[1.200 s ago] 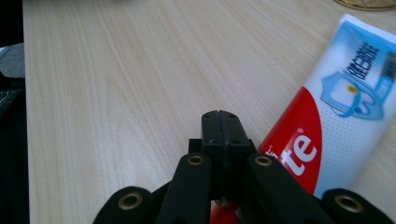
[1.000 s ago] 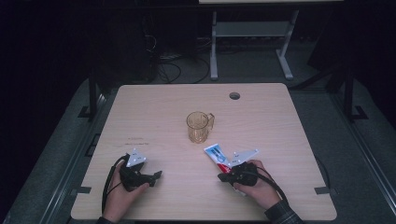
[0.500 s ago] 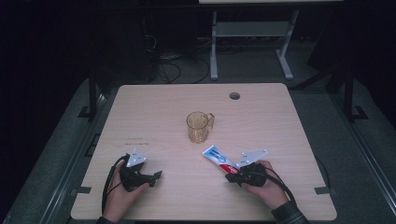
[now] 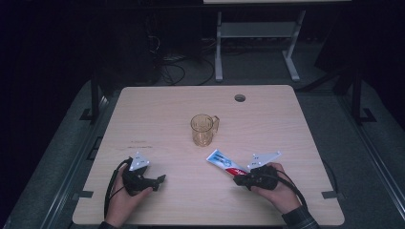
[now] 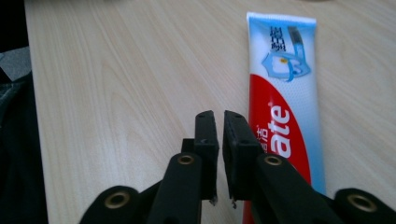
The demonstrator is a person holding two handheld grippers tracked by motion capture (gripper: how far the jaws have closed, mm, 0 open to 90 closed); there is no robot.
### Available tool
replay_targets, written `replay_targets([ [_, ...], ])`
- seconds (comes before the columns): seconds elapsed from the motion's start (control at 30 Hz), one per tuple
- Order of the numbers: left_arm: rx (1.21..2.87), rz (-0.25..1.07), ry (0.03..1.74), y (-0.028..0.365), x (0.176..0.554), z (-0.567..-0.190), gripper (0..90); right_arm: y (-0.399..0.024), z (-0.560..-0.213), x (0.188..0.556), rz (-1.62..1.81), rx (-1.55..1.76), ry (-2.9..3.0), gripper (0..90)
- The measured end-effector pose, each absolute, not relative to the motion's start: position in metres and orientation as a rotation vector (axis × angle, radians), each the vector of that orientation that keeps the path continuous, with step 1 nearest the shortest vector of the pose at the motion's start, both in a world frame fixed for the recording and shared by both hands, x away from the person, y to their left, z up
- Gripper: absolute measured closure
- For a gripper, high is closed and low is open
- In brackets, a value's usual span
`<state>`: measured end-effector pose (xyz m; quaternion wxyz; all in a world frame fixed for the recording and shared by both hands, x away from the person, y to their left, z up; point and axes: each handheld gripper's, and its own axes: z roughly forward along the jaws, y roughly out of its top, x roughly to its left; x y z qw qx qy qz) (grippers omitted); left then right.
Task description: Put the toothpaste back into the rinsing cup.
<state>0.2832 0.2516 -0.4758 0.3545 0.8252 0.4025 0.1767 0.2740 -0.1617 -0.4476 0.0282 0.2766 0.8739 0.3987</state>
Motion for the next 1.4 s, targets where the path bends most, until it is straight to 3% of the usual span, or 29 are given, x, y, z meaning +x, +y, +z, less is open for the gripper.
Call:
replay_targets([
  [0.6,2.133,0.456,1.041,0.252,0.283,-0.476,12.8,-0.158,-0.428,0.289,1.231,0.911,2.592,51.3],
  [0.97,2.134,0.455,1.044,0.252,0.283,-0.476,12.8,-0.142,-0.430,0.310,1.132,0.952,2.597,41.8],
  [1.4,2.137,0.454,1.042,0.252,0.283,-0.476,12.8,-0.120,-0.441,0.335,1.043,0.998,2.636,37.5],
])
